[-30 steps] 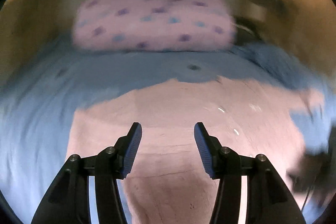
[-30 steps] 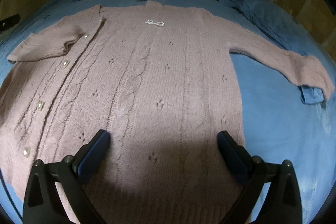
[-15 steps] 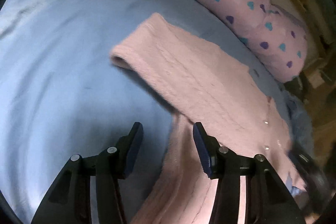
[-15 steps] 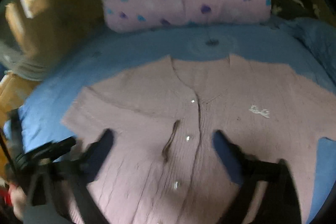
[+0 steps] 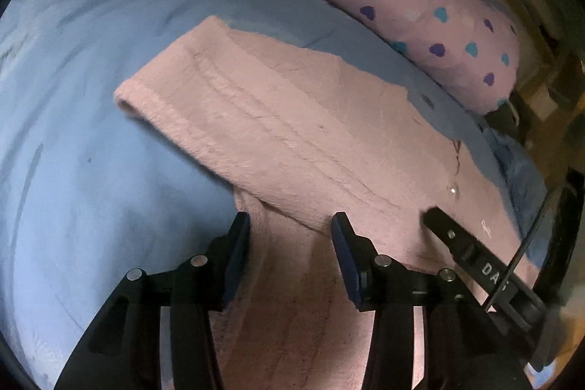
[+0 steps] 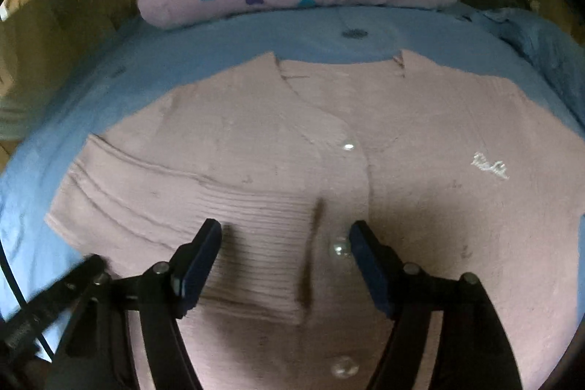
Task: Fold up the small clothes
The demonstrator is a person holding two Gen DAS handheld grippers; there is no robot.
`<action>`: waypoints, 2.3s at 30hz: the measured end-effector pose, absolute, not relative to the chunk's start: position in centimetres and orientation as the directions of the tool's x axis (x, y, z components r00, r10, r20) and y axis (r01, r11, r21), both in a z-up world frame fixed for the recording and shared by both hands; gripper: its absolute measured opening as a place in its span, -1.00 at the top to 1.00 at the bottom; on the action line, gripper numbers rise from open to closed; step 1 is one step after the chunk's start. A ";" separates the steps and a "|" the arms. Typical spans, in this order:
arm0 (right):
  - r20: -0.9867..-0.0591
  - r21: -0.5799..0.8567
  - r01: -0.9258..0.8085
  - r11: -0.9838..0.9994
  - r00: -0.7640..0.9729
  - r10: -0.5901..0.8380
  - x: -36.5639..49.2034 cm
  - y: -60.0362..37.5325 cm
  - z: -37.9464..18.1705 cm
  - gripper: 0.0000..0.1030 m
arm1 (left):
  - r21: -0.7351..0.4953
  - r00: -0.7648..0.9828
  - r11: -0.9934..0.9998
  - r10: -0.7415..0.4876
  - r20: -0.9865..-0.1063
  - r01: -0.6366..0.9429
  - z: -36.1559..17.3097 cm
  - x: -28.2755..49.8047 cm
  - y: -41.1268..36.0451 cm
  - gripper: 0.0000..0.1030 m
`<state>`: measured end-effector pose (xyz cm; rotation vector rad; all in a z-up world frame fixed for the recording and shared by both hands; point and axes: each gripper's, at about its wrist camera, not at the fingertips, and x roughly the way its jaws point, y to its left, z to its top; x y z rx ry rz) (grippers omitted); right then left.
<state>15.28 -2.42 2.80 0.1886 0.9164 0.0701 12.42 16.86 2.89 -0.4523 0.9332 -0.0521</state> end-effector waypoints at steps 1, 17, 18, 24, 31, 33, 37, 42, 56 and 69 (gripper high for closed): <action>-0.773 0.204 0.027 0.979 0.618 0.144 15.1 -2.7 3.0 -0.45 | -0.397 0.609 0.909 -0.242 -0.755 -0.131 3.2 12.2 16.5 0.51; -0.677 0.443 -0.076 0.894 0.625 0.388 15.8 -8.1 3.7 0.87 | -0.458 0.665 0.886 -0.296 -0.686 -0.077 3.8 11.5 15.9 0.51; -0.676 0.440 -0.077 0.895 0.628 0.386 15.7 -8.3 3.9 0.87 | -0.463 0.667 0.883 -0.298 -0.683 -0.080 3.9 11.4 16.0 0.51; -0.637 0.472 -0.036 0.881 0.677 0.369 15.5 -11.2 5.7 0.88 | -0.516 0.683 0.848 -0.309 -0.662 -0.117 4.0 10.7 16.6 0.51; -0.602 0.438 0.016 0.899 0.748 0.280 15.7 -17.4 8.4 0.88 | -0.568 0.733 0.809 -0.295 -0.612 -0.149 4.0 10.4 18.3 0.51; -0.597 0.430 0.048 0.902 0.765 0.244 15.2 -19.8 8.7 0.88 | -0.558 0.734 0.815 -0.285 -0.617 -0.153 4.0 10.7 18.4 0.51; -0.626 0.447 0.121 0.886 0.750 0.214 14.4 -23.8 7.6 0.88 | -0.539 0.754 0.828 -0.255 -0.605 -0.153 5.1 12.4 19.7 0.51; -0.668 0.446 0.178 0.877 0.718 0.194 12.2 -26.9 4.7 0.88 | -0.556 0.725 0.807 -0.260 -0.638 -0.199 5.7 16.6 22.8 0.51; -0.643 0.443 0.144 0.885 0.739 0.201 8.0 -27.6 6.5 0.88 | -0.283 0.693 0.959 -0.200 -0.693 -0.006 4.2 21.5 18.3 0.86; -0.833 0.236 0.216 0.948 0.548 0.083 9.1 -29.7 4.6 0.15 | -0.260 0.695 0.964 -0.222 -0.683 0.053 9.1 17.6 11.4 0.86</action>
